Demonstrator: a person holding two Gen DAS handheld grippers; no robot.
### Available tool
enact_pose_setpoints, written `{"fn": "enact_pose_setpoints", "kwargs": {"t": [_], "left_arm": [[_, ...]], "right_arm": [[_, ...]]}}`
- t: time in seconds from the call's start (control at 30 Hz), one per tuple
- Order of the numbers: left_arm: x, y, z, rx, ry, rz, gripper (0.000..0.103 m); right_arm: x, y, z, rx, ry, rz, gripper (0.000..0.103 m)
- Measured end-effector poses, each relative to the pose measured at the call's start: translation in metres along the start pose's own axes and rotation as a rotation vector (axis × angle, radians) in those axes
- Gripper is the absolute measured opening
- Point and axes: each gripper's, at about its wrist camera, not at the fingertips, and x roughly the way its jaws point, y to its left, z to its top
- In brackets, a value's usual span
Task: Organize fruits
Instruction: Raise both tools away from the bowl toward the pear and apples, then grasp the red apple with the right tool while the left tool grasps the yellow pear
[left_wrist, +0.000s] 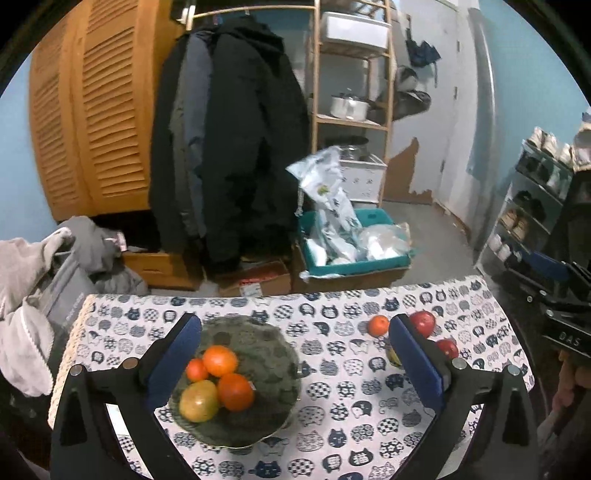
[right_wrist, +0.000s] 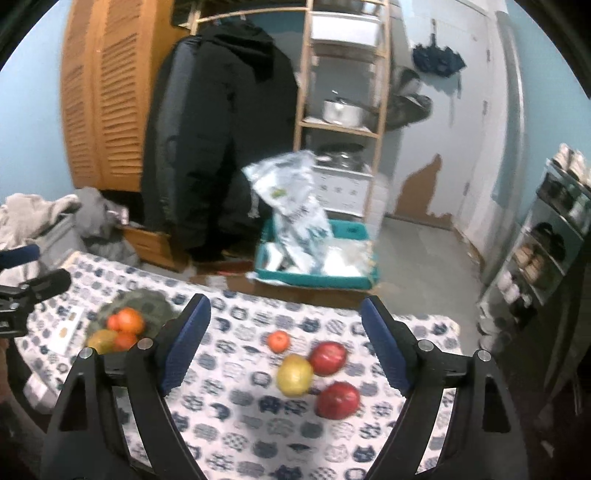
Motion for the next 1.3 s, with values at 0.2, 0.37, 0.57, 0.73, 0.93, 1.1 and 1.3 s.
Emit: {"fn": "enact_pose_setpoints", "kwargs": {"t": [0.2, 0.37, 0.57, 0.73, 0.93, 1.1, 1.3], "left_arm": [[0.028, -0.029, -0.003, 0.012, 0.043, -0.040, 0.102], [0.053, -0.051, -0.008, 0.032, 0.080, -0.037, 0.102], [0.080, -0.074, -0.019, 0.061, 0.138, -0.025, 0.102], [0.111, -0.083, -0.031, 0.063, 0.204, -0.020, 0.102], [0.144, -0.085, -0.048, 0.060, 0.283, -0.015, 0.102], [0.173, -0.086, -0.065, 0.058, 0.358, -0.006, 0.102], [0.195, -0.089, -0.077, 0.058, 0.397, -0.003, 0.102]], "right_arm": [[0.019, -0.040, -0.021, 0.078, 0.069, -0.034, 0.083], [0.042, -0.063, -0.041, 0.113, 0.152, -0.053, 0.083], [0.069, -0.078, -0.065, 0.136, 0.242, -0.064, 0.083], [0.097, -0.086, -0.081, 0.156, 0.317, -0.062, 0.083], [0.132, -0.094, -0.106, 0.188, 0.421, -0.044, 0.083], [0.159, -0.096, -0.126, 0.219, 0.495, -0.021, 0.083], [0.182, -0.094, -0.144, 0.226, 0.556, -0.020, 0.083]]}}
